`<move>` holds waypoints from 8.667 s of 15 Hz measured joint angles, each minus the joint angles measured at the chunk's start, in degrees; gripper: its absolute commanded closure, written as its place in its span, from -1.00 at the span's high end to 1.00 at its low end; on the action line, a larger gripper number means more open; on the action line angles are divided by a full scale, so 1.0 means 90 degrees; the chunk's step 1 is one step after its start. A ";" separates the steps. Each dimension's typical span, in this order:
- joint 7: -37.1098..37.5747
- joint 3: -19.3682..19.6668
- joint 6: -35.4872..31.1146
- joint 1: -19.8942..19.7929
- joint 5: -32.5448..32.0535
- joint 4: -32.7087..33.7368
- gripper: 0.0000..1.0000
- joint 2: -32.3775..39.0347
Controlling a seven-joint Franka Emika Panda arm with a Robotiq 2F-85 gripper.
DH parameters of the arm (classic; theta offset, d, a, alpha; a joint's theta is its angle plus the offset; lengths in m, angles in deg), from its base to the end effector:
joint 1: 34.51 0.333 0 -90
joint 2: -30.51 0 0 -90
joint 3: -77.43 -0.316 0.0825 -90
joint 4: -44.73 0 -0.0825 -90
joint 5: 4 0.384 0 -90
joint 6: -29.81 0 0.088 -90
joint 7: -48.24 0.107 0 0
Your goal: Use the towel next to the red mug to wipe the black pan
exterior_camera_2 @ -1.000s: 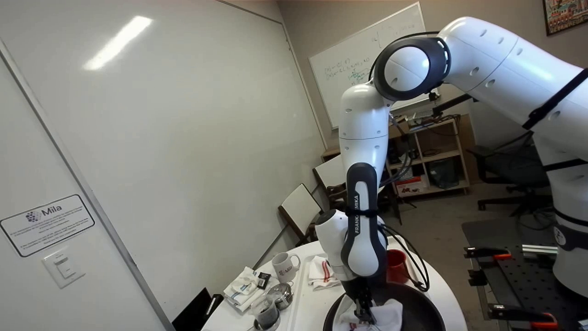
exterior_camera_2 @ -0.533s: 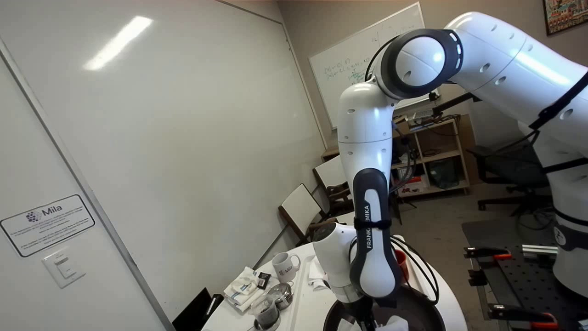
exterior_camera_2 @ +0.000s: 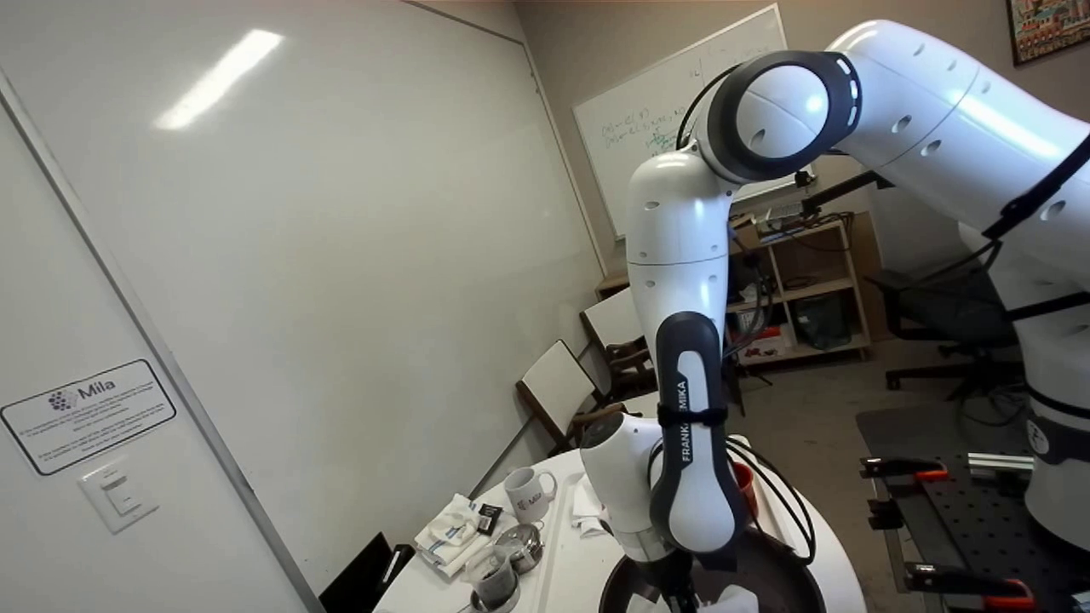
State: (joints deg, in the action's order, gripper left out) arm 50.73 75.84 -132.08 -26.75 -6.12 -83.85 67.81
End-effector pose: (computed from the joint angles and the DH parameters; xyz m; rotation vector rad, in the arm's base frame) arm 0.5038 0.0864 0.0694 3.1304 0.2355 -0.1090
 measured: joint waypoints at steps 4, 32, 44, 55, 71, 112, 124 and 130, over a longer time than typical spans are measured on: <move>0.0008 0.0196 -0.0009 -0.0344 0.0052 0.0015 -0.91 -0.0002; -0.0401 -0.0168 -0.0068 -0.0165 -0.0164 -0.1060 -0.91 -0.0450; -0.0402 -0.0101 -0.0277 0.0382 -0.0607 -0.1078 -0.91 -0.0455; -0.0409 -0.0043 -0.0251 -0.0251 -0.0537 -0.0410 -0.91 -0.0167; -0.0409 0.0107 -0.0252 -0.1179 -0.0202 -0.0303 -0.91 -0.0117; -0.1289 -0.0404 -0.0226 -0.0559 -0.0280 -0.1382 -0.91 -0.0564; -0.1297 -0.0265 -0.0522 -0.0693 -0.0282 -0.1211 -0.91 -0.0560; -0.1311 -0.0372 -0.0822 -0.1053 -0.0278 -0.1048 -0.91 -0.0442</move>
State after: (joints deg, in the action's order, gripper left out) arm 38.93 72.50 -139.48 -36.22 -8.62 -93.28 63.83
